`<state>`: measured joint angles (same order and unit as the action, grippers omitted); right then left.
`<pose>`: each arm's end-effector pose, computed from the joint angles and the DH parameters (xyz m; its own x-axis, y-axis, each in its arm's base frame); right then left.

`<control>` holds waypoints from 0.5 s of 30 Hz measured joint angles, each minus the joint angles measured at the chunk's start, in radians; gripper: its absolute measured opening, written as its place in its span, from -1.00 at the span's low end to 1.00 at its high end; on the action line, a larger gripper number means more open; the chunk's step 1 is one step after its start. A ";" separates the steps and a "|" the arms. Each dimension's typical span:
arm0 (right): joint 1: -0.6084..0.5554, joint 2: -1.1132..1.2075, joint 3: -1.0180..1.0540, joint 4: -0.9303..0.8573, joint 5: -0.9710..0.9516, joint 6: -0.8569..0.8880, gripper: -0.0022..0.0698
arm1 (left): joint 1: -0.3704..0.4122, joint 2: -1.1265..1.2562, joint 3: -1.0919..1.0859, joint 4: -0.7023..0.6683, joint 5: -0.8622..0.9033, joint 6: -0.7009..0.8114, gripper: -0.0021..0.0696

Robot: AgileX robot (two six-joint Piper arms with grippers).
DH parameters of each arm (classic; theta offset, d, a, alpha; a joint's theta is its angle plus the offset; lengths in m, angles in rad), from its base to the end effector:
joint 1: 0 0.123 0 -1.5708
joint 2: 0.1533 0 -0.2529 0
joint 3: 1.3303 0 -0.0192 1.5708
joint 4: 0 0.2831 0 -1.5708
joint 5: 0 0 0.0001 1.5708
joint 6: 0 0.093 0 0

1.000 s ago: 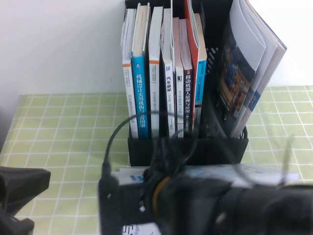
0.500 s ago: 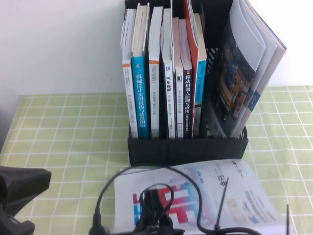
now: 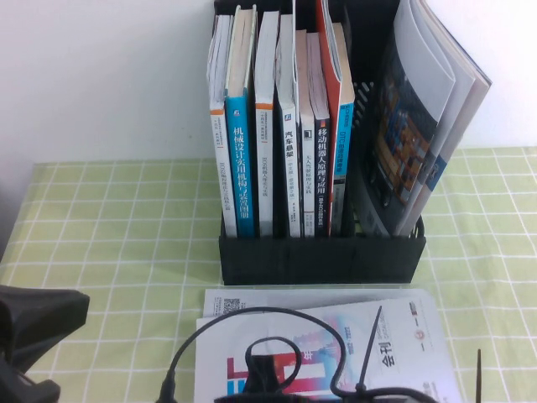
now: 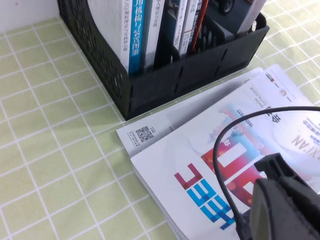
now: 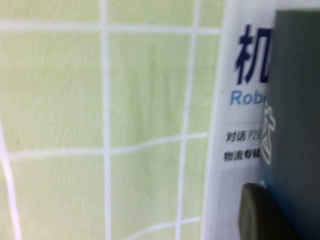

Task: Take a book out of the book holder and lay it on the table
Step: Place the picked book on the book

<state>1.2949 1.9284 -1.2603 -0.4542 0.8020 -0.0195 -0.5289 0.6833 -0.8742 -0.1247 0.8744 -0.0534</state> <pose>0.1350 0.3690 0.1186 0.0546 -0.9912 -0.1207 -0.9293 -0.0062 -0.3692 0.1460 -0.0956 0.3551 -0.5538 0.1701 -0.8151 0.5013 0.8497 -0.1633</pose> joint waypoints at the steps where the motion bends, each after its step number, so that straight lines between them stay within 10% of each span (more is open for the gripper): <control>1: -0.006 0.000 -0.005 0.001 -0.002 0.019 -0.58 | 0.000 0.000 0.000 0.000 0.000 0.000 -0.95; 8: -0.108 0.009 -0.085 0.035 0.015 0.050 0.15 | 0.000 0.000 0.000 0.000 0.016 0.000 -0.95; 15: -0.124 0.006 -0.128 0.237 0.082 -0.300 0.57 | 0.000 0.000 0.000 0.000 0.035 0.000 -0.95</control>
<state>1.1709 1.9341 -1.3883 -0.2173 0.8841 -0.3199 -0.5289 0.6833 -0.8742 -0.1247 0.9094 -0.0534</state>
